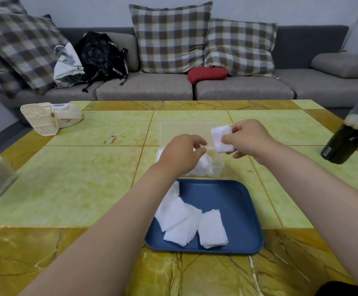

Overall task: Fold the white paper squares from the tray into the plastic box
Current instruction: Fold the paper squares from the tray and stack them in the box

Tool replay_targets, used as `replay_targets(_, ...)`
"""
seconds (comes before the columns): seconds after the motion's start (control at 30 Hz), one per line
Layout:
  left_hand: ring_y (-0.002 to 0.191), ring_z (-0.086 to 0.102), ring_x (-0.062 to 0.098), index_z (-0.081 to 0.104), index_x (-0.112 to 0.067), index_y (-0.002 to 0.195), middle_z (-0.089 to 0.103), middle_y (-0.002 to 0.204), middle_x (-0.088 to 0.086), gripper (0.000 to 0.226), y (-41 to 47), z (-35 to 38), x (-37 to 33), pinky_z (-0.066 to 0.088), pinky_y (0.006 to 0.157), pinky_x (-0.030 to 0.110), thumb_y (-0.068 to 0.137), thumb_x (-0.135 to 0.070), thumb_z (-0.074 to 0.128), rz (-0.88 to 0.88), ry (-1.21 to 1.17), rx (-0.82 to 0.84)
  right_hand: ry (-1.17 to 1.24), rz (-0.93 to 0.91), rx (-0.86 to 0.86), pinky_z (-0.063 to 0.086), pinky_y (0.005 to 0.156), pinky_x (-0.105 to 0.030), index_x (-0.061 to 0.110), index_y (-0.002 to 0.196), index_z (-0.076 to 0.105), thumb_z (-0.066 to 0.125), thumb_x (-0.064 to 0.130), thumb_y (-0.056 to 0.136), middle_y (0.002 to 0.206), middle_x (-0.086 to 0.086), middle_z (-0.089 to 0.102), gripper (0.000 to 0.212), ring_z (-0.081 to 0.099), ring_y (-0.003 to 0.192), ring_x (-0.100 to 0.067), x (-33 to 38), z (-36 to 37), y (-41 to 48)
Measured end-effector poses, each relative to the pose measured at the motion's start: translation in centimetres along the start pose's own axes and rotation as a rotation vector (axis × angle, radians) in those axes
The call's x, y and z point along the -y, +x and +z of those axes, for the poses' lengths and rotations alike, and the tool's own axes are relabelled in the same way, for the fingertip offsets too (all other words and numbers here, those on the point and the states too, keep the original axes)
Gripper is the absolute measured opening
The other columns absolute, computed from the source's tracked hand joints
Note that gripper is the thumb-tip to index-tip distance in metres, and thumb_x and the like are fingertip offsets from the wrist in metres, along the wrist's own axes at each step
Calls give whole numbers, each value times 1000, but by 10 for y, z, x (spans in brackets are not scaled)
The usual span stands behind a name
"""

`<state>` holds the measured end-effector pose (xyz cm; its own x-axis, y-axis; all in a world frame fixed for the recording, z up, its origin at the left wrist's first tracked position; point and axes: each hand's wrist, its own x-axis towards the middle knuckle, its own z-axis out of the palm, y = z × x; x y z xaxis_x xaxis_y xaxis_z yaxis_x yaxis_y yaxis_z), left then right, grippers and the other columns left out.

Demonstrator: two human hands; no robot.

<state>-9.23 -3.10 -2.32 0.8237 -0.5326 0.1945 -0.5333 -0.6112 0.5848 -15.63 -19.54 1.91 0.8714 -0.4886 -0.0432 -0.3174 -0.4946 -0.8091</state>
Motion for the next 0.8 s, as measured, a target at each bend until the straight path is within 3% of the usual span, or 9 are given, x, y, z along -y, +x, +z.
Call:
replay_targets(0.1, 118, 40, 16, 67, -38, 122, 54, 121, -4, 30, -3, 13, 10, 40, 96, 32, 100, -37, 48, 145, 218, 97, -238, -66, -21, 48, 54, -33, 5, 77, 65, 64, 8, 83, 73, -7, 64, 7, 58, 58, -25, -3, 14, 9)
replay_targets(0.2, 121, 33, 18, 62, -42, 128, 41, 131, -3, 38, -6, 18, 14, 34, 102, 36, 100, -36, 37, 193, 386, 161, -472, -110, -13, 30, 52, -28, 10, 59, 45, 61, 4, 76, 59, -7, 42, 24, 39, 55, -22, -1, 27, 15)
replay_targets(0.3, 121, 33, 19, 63, -38, 126, 40, 130, -2, 40, -8, 17, 16, 33, 104, 38, 99, -33, 34, 187, 416, 177, -667, -124, -19, 21, 42, -25, 13, 54, 32, 60, 3, 76, 53, -2, 31, 37, 30, 47, -18, 3, 36, 17)
replay_targets(0.43, 113, 37, 21, 68, -29, 118, 47, 123, 0, 39, -8, 15, 14, 39, 96, 37, 99, -34, 34, 191, 423, 129, -804, -90, -39, 26, 41, -23, 13, 60, 41, 61, 3, 78, 60, -2, 43, 29, 40, 49, -16, 8, 46, 17)
replay_targets(0.6, 107, 40, 21, 71, -31, 114, 52, 116, 0, 38, -7, 15, 18, 38, 88, 32, 99, -35, 37, 174, 376, 81, -929, -61, -24, 32, 43, -25, 12, 68, 45, 61, -2, 83, 71, -3, 47, 26, 44, 55, -15, 16, 64, 15)
replay_targets(0.8, 112, 42, 22, 67, -27, 123, 56, 121, 1, 36, -6, 9, 27, 39, 98, 35, 99, -27, 40, 155, 226, 86, -952, -2, 33, 36, 49, -24, 16, 74, 54, 64, 15, 85, 75, 0, 57, 15, 52, 59, -16, 16, 69, 18)
